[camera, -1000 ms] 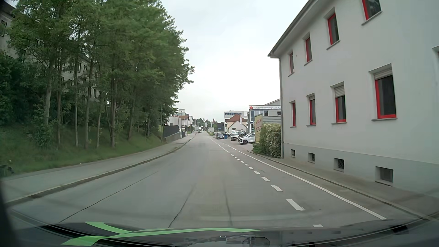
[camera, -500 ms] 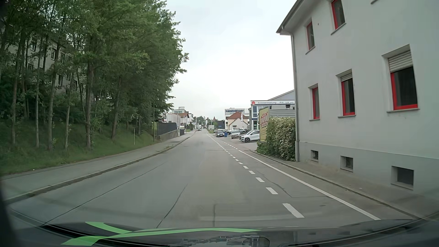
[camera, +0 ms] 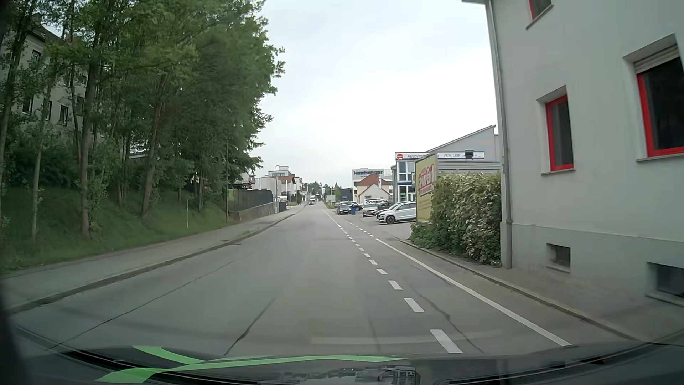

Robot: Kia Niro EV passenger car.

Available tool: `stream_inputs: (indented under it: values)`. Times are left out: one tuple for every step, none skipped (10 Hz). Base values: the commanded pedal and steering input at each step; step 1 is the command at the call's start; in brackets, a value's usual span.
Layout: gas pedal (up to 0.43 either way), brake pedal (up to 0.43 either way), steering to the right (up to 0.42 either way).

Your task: Follow the waypoints while adhering to traffic rules and regulations

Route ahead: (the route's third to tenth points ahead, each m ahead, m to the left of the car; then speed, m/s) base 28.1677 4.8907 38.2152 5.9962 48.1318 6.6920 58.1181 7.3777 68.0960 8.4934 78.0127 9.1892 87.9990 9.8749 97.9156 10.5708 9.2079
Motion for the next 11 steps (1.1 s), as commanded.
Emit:
stream_inputs:
  values:
    - [0.039,0.000,-0.019]
    - [0.039,0.000,-0.019]
    - [0.039,0.000,-0.022]
    - [0.039,0.000,-0.026]
    - [0.039,0.000,-0.029]
    - [0.039,0.000,-0.031]
    - [0.039,0.000,-0.031]
    - [0.039,0.000,-0.031]
    - [0.039,0.000,-0.031]
    - [0.039,0.000,-0.031]
    - [0.039,0.000,-0.031]
